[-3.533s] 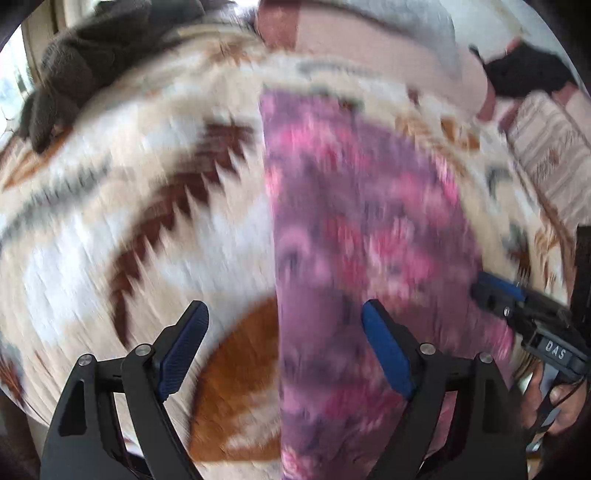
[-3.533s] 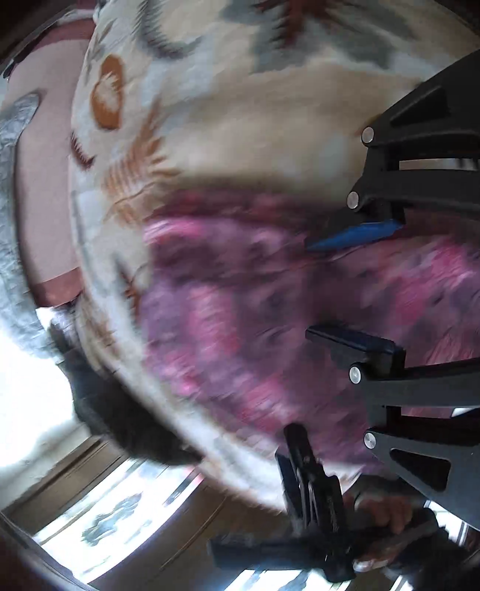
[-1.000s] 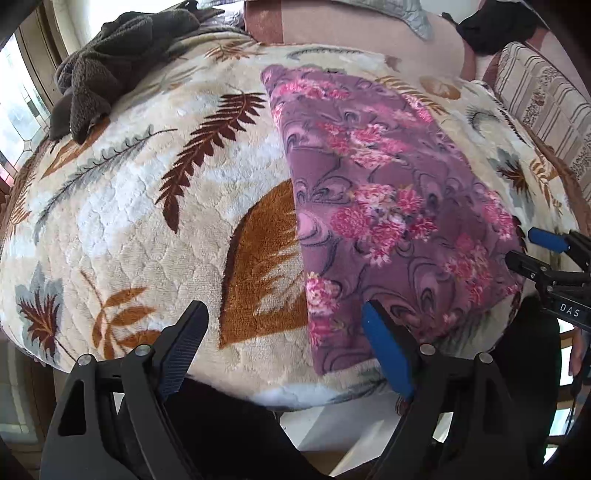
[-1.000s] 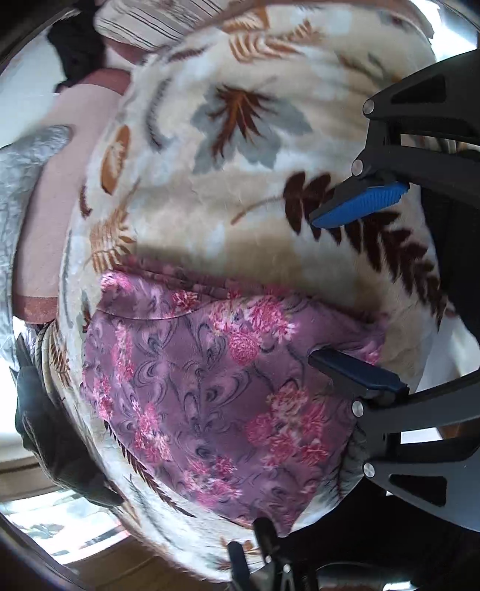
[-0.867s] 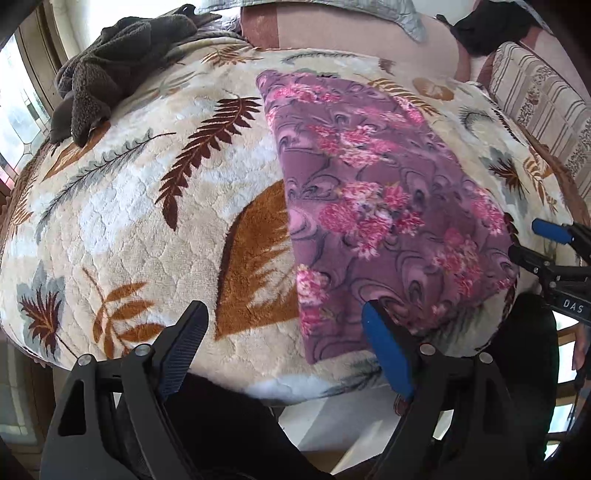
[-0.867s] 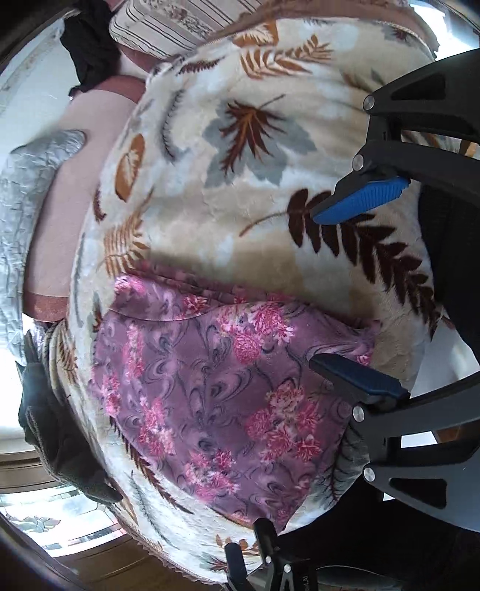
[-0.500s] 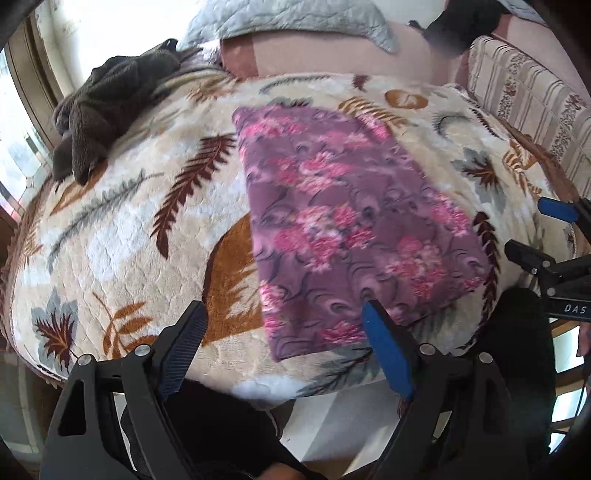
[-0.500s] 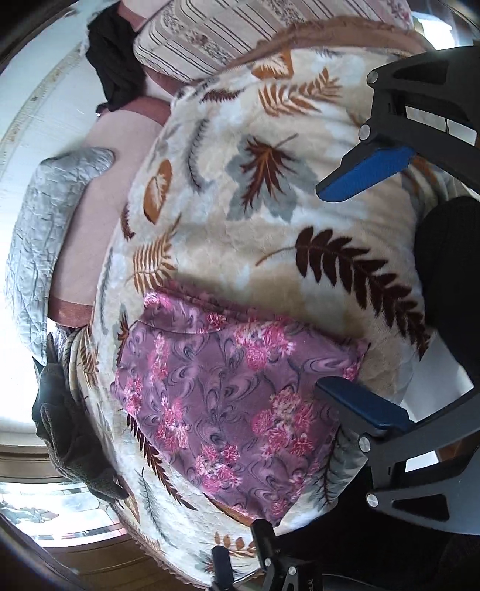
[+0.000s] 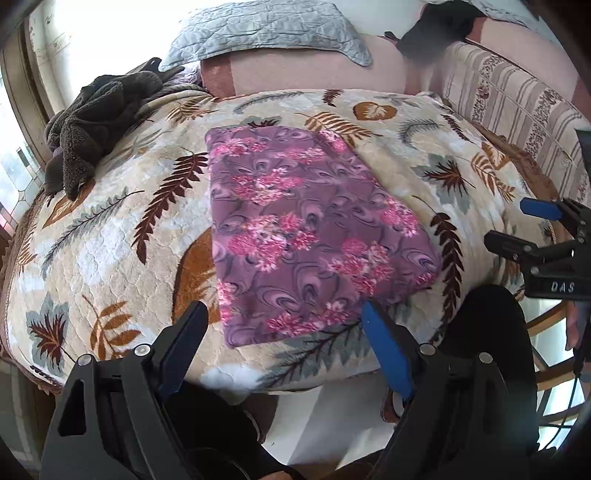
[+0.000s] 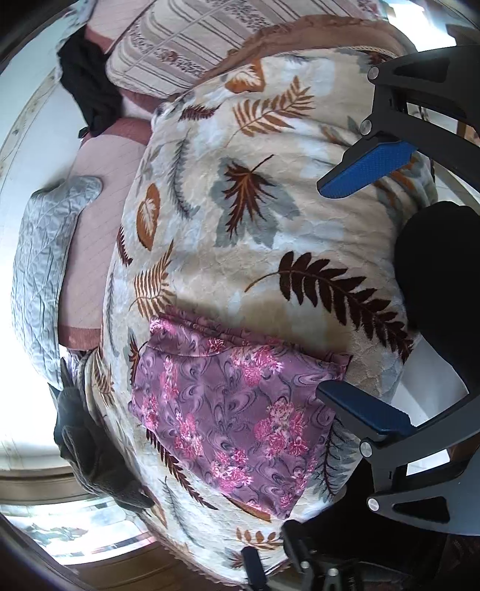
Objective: Fold small clothes
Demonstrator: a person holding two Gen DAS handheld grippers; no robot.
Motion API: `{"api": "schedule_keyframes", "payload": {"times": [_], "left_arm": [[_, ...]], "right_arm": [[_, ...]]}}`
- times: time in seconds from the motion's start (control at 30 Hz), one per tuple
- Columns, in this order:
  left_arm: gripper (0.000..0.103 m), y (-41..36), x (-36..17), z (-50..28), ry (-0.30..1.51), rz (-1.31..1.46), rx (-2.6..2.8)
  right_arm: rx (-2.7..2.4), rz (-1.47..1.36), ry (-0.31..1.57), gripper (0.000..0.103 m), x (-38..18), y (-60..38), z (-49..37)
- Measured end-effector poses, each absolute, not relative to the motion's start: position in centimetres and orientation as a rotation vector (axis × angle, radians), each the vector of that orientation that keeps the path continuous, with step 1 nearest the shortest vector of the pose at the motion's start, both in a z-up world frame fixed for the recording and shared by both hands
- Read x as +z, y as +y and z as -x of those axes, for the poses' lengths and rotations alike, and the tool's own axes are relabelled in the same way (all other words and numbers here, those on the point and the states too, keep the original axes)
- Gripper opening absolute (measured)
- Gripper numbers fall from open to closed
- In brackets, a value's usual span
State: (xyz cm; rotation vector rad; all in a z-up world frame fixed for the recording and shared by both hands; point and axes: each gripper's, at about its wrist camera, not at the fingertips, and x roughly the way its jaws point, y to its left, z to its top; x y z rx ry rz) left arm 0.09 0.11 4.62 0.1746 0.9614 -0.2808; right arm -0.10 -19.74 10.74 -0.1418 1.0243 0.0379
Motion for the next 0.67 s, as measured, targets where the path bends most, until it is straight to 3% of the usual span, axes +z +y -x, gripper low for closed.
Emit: {"api": "schedule_keyframes", "payload": {"times": [0.67], "left_arm": [[0.086, -1.8, 4.5, 1.0, 0.951, -0.204, -0.277]], "right_arm": [[0.029, 0.102, 1.033, 0.1, 10.6, -20.4, 0.4]]}}
